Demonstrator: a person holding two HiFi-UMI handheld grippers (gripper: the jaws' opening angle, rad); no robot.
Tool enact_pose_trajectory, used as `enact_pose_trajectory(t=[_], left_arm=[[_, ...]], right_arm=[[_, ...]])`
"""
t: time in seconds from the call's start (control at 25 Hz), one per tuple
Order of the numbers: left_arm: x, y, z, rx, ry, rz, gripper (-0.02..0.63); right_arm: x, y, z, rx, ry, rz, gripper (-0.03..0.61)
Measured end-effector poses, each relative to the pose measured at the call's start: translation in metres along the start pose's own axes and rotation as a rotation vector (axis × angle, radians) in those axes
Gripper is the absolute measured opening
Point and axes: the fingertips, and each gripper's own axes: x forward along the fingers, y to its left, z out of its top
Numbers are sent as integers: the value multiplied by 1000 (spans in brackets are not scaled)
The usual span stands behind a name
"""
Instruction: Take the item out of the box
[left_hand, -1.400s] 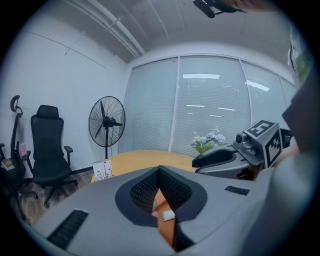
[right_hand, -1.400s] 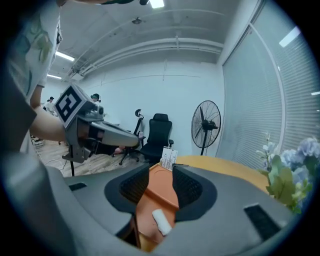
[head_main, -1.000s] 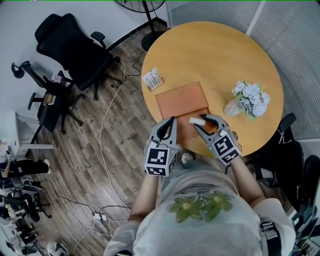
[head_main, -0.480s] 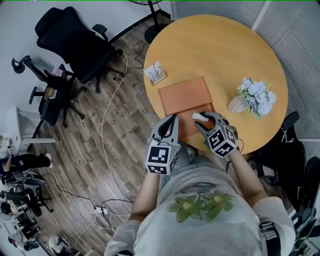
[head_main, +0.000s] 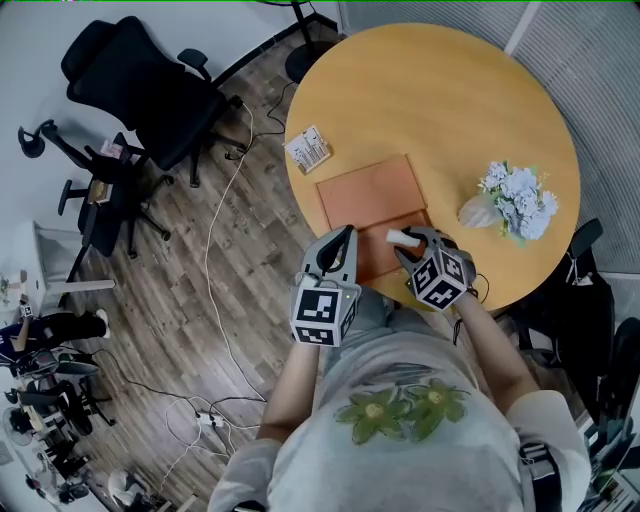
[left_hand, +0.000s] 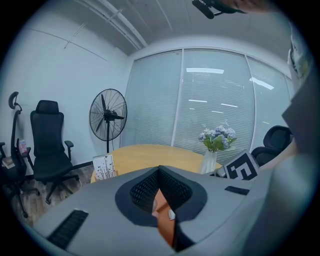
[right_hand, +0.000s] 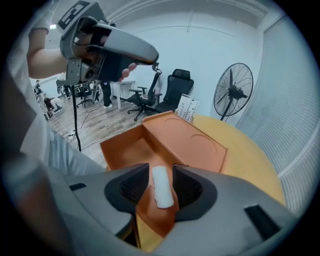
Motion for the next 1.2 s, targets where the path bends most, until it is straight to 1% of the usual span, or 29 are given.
enact_pose_trajectory(t=[0.16,0.24,0.68,1.2], left_arm=[[0,6,-5,-4,19,5,3],[1,7,-5,-4,23,8,3],[10,15,-3,-3,39,8,3],[22,25,-5,-7,57,15,3]], right_arm=[[10,2,-5,-21,35,20,154],[13,4,-9,-24,48,31,173],[27,2,-30,-43,144,69,173],[44,9,-49,-127,260,110,173]])
